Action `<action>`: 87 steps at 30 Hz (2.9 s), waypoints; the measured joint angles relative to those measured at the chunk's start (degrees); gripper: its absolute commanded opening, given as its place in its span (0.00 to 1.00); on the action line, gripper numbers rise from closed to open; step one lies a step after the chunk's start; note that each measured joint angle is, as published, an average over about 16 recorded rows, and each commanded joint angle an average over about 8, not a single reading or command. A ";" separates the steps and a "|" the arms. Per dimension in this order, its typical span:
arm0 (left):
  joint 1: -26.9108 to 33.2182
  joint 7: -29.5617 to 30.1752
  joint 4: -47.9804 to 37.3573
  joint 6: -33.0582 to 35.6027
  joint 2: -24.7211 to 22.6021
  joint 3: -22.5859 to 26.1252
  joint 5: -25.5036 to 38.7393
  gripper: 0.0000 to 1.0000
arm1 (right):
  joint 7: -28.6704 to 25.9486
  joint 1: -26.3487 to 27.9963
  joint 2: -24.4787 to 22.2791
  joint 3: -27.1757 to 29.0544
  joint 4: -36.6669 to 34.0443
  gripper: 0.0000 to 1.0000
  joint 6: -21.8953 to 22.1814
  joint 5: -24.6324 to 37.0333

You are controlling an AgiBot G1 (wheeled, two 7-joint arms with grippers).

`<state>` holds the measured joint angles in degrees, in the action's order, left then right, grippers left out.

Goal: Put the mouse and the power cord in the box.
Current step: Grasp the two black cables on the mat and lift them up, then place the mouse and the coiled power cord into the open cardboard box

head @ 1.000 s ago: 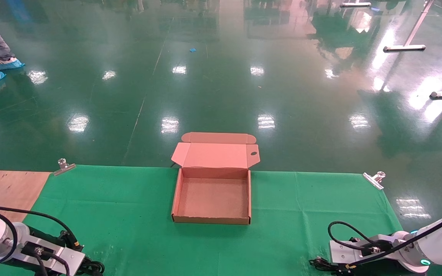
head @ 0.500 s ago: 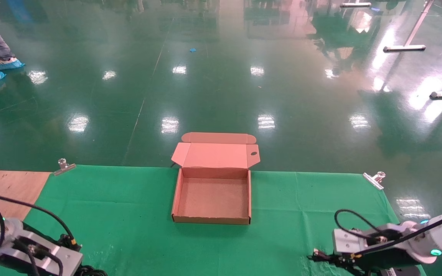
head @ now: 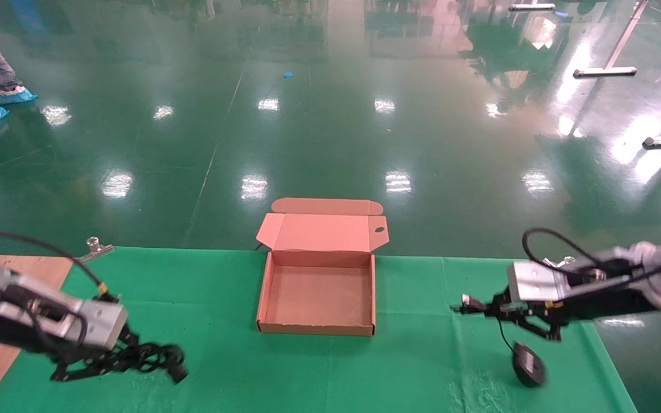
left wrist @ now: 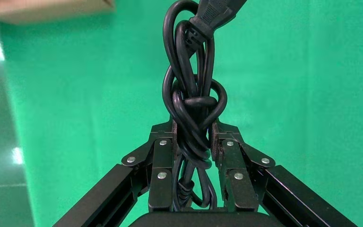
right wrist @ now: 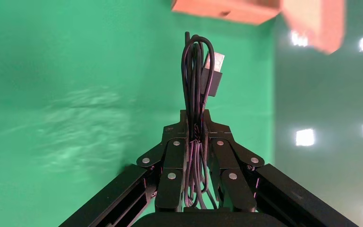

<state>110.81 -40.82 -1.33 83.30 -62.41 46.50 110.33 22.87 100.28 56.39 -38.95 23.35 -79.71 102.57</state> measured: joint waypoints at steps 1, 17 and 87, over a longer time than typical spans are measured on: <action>0.72 0.58 0.07 0.13 -0.33 -0.10 -0.15 0.00 | -0.72 0.48 -0.03 0.01 1.35 0.00 -0.35 0.04; 9.15 8.84 3.23 -7.90 -9.31 -0.81 -1.13 0.00 | -11.28 8.05 7.78 1.02 10.84 0.00 3.09 0.36; -29.52 13.24 33.53 -63.08 -16.27 15.01 -18.16 0.00 | 6.41 18.37 10.44 -0.11 -19.25 0.00 2.77 -7.32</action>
<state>81.29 -27.58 32.20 20.22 -78.68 61.52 92.17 29.28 118.65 66.83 -39.06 4.10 -76.94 95.25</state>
